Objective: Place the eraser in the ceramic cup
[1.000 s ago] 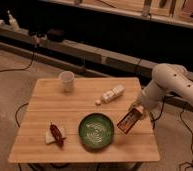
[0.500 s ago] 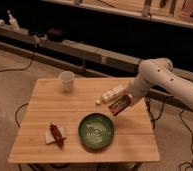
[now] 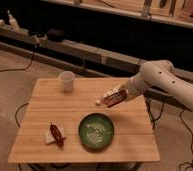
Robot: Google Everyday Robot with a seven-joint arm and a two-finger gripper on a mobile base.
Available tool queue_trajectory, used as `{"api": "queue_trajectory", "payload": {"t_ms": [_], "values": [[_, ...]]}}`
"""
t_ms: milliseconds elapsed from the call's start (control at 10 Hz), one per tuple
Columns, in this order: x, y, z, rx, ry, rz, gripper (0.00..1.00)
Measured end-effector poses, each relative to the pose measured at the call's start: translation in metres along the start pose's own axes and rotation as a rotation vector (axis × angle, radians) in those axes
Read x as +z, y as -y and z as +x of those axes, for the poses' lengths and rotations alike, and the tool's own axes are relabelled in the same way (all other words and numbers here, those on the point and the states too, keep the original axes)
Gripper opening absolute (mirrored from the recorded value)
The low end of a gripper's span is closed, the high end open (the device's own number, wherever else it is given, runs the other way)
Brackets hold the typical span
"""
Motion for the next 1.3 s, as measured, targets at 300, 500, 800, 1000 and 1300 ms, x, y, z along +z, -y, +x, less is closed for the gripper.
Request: {"api": "queue_trajectory", "payload": {"t_ms": [300, 500, 800, 1000, 1300], "values": [[0.013, 0.034, 0.008, 0.043, 0.038, 0.036, 0.00], [0.027, 0.056, 0.007, 0.060, 0.050, 0.043, 0.00], [0.049, 0.092, -0.007, 0.071, 0.062, 0.075, 0.00], [0.061, 0.105, -0.017, 0.079, 0.062, 0.099, 0.00], [0.065, 0.109, -0.023, 0.068, 0.063, 0.103, 0.00]]}}
